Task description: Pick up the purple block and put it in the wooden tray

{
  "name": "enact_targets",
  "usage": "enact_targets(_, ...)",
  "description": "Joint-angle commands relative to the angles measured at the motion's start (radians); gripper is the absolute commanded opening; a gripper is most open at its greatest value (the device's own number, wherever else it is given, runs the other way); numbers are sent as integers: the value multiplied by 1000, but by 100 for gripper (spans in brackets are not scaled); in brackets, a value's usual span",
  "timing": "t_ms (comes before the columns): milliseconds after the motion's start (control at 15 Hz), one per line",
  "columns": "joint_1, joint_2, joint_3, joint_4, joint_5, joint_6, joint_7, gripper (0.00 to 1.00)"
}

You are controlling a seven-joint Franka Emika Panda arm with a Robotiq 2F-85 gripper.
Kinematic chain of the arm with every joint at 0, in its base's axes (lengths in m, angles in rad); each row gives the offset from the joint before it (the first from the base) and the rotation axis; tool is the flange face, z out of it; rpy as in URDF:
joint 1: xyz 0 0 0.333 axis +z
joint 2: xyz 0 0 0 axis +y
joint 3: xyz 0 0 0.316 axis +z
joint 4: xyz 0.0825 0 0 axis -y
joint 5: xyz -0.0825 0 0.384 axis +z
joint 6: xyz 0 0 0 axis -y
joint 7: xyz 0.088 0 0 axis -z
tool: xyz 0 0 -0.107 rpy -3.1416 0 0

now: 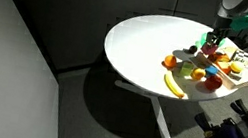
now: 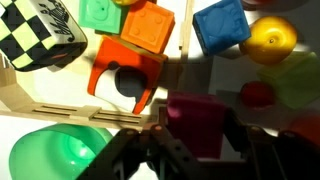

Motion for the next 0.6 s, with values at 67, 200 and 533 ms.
enact_targets(67,-28,-54,-12,-43,-13,3,-15,31)
enact_targets(200,-36,-57,-18,-48,-12,4,-15,31)
enact_targets(533,-59,-56,-32,-63,-3,13,-22,31)
